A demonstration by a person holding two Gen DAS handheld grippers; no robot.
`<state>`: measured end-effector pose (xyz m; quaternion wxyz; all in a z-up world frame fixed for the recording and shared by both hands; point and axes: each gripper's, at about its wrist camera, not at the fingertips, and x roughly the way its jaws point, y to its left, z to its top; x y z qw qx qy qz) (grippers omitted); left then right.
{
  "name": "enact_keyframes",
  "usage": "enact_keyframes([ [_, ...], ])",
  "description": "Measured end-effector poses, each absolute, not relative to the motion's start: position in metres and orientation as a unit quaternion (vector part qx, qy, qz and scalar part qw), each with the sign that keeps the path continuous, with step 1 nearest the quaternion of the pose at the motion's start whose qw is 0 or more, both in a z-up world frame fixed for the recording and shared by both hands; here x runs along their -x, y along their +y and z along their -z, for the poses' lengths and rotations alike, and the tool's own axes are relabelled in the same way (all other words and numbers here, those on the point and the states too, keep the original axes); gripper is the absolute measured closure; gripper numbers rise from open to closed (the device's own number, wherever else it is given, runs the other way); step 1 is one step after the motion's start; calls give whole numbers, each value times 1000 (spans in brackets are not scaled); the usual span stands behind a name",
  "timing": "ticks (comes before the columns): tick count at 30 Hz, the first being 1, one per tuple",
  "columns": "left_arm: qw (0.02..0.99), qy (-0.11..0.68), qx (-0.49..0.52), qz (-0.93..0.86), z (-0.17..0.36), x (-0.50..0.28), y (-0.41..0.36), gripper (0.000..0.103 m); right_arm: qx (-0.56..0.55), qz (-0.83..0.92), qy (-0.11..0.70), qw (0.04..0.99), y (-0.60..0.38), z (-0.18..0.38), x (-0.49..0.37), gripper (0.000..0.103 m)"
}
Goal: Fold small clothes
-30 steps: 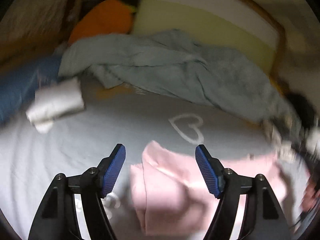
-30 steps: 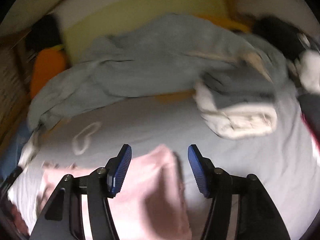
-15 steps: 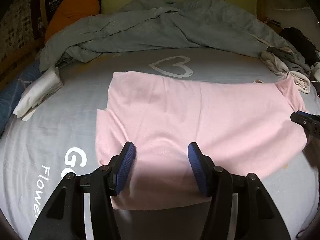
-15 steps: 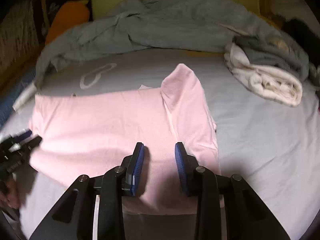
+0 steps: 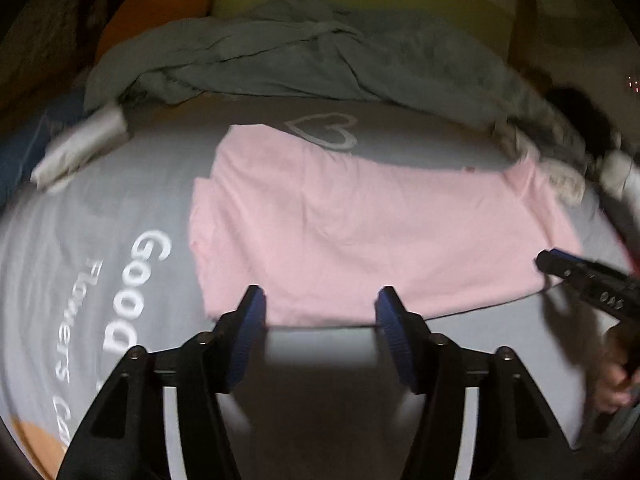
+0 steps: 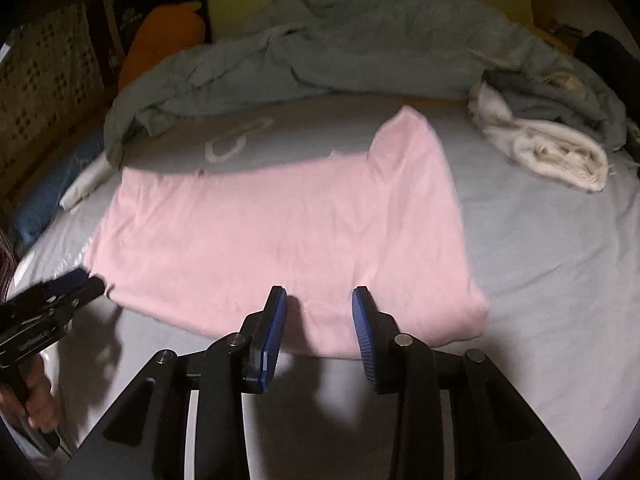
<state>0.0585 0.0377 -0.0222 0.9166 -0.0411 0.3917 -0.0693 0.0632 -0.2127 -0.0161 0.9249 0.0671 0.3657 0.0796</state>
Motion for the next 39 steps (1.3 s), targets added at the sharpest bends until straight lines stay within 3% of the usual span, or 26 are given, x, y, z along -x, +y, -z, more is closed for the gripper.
enact_keyframes([
  [1,916,390,66,65,20,-55,46,32,-63,-72,350,932,-213,9,-57,64],
  [3,910,395,118,48,21,-53,62,24,-56,-40,324,943,-216,-1,-50,46],
  [7,869,438,228,39,42,-66,91,20,-68,25,295,953,-231,-12,-50,43],
  [12,867,411,276,53,45,-86,98,22,-77,45,329,940,-245,-1,-64,39],
  [13,869,408,275,50,46,-89,98,24,-72,54,341,936,-246,3,-69,39],
  [14,873,406,267,43,46,-93,96,37,-70,58,347,934,-246,5,-71,39],
  [15,876,408,254,33,45,-97,92,58,-69,60,353,931,-247,8,-72,39],
  [17,881,415,228,23,42,-102,87,78,-67,63,365,926,-250,15,-74,39],
  [18,882,412,227,25,39,-103,85,81,-66,64,371,924,-251,18,-76,39],
  [25,933,327,129,72,-21,-90,36,84,-83,54,385,918,-258,23,-77,39],
  [30,941,295,49,160,-57,-89,-46,85,-120,45,379,917,-270,13,-68,39],
  [39,904,356,-15,234,-6,-104,-177,87,-172,48,349,920,-314,-21,-47,39],
])
